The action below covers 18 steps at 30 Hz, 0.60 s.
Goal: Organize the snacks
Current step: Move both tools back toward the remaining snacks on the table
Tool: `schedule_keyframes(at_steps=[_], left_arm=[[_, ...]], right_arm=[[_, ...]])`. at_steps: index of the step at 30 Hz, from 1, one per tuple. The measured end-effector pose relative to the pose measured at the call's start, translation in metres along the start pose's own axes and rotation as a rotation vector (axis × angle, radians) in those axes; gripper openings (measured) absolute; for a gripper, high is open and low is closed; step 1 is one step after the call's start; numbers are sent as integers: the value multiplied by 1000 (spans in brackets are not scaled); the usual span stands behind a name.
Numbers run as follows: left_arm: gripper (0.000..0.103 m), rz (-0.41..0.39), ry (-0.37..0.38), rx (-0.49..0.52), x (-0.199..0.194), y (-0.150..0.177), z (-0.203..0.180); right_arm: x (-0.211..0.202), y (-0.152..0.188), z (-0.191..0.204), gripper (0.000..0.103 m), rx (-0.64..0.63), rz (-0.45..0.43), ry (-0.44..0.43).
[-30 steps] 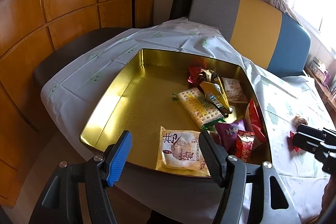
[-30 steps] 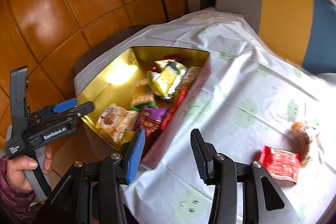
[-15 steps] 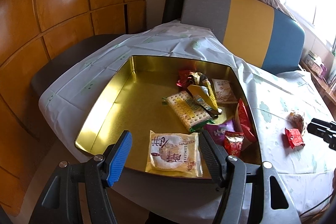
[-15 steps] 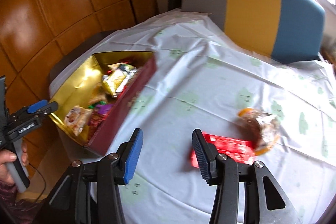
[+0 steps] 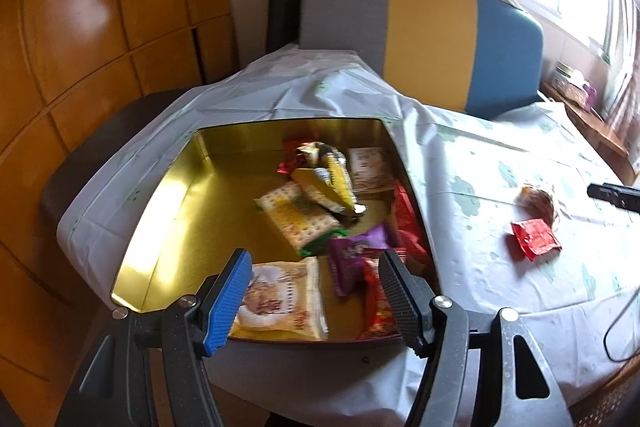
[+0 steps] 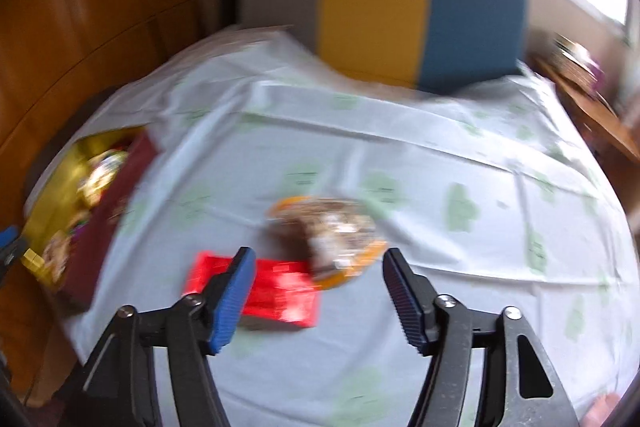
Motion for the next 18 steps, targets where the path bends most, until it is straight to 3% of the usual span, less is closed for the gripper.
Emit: schedule_keyframes(at_steps=[4, 9, 12, 18], left_arm=[[67, 8, 22, 59, 2, -4, -22], [67, 21, 72, 137, 8, -7, -55], [67, 30, 102, 178, 11, -7, -74], [67, 59, 153, 241, 20, -3, -105]], right_arm=[[24, 9, -49, 71, 184, 104, 118], [24, 11, -74, 71, 308, 139, 109], [21, 9, -75, 77, 315, 127, 110], [20, 8, -68, 79, 290, 112, 107]])
Point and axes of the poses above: each gripper's, at about its wrist camera, not at the fingertips, and x roughly the way its jaws point, z to its left, y to its underside, the point moved 4 cm from there along x, roughly the way its jaws point, and after that the axes turned 9 degrees about y, right-handed, at the moved point
